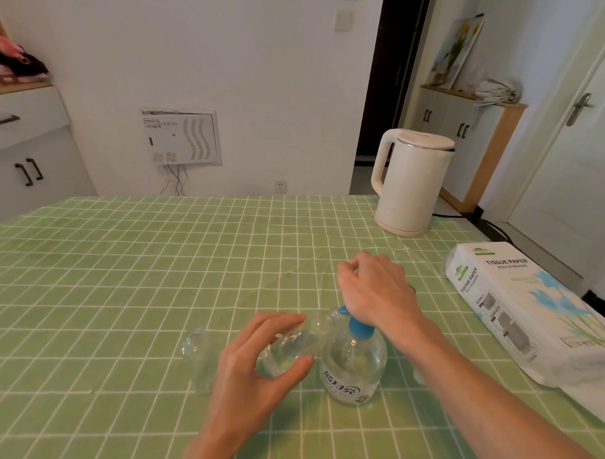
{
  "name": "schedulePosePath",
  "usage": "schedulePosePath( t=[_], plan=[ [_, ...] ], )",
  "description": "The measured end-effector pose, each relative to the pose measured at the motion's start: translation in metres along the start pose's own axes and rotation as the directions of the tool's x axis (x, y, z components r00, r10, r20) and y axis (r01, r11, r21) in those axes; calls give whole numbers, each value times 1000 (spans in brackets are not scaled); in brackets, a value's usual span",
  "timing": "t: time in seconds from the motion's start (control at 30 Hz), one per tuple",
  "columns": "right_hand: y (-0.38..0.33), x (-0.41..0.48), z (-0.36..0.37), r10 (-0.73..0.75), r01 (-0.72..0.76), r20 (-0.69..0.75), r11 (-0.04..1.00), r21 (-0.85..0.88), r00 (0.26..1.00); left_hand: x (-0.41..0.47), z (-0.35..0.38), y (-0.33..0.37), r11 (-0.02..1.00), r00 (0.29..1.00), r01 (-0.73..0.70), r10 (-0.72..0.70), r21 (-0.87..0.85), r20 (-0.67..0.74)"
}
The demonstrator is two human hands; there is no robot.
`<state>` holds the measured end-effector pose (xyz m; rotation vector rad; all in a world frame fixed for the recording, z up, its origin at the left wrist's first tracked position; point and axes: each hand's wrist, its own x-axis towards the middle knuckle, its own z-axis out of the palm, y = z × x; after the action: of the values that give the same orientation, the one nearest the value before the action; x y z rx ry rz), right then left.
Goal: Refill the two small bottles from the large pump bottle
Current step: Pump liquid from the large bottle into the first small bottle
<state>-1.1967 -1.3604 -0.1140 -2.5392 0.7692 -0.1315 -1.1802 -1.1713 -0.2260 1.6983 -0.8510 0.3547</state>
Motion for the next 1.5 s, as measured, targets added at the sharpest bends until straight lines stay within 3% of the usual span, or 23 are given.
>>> schedulePosePath(
  t=[0.23, 0.5, 0.7, 1.17, 1.5],
  plan=[
    [1, -2, 1, 31, -30, 58, 999, -10, 998, -1, 2, 0, 1000, 1000, -5, 4, 3, 4],
    [-3, -4, -7, -8, 8, -8, 1000, -11, 1000, 0, 1, 1, 1000, 1000, -4, 4, 0, -8],
    [1, 0, 0, 10, -10, 22, 1000, 4, 1000, 1, 2, 0, 1000, 1000, -4, 4, 6, -8],
    [3, 2, 3, -100, 99, -157, 995, -16, 982, 0, 1, -2, 1000, 1000, -15, 15, 7, -4],
    [6, 1, 8, -71, 71, -82, 997, 0, 994, -1, 3, -2, 1000, 1000, -12, 12, 5, 6]
  ],
)
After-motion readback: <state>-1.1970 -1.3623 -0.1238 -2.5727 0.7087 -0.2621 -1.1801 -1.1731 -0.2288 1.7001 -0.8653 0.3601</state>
